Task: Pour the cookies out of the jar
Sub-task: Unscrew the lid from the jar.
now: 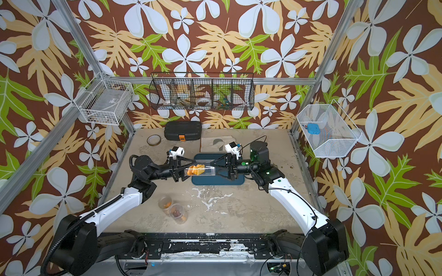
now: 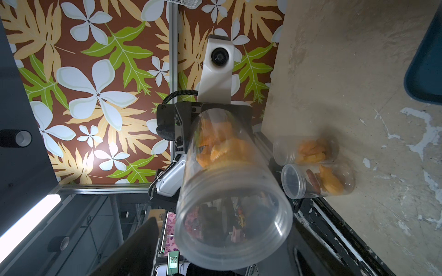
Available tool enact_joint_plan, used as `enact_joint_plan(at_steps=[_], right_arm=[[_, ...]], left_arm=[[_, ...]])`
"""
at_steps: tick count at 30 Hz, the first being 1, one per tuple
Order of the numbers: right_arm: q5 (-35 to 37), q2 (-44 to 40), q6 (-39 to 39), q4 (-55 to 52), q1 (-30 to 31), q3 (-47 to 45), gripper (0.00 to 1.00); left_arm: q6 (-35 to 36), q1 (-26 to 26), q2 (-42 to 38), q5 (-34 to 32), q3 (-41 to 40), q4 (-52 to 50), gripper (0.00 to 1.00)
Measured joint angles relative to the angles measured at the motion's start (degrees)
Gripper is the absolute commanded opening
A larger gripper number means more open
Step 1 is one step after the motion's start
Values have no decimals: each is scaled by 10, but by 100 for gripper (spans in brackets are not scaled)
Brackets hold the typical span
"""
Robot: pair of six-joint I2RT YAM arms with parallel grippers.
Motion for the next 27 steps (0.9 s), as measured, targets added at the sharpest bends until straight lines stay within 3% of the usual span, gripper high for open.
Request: enact_joint_plan(at_steps=[9,27], right_arm=[[-7,6,2,37,0,-10,88],[-6,24,10,58,0,3,75]], left_arm=[[-45,0,9,-5,-8,56,49],[-33,0,9,-5,-10,53,48]])
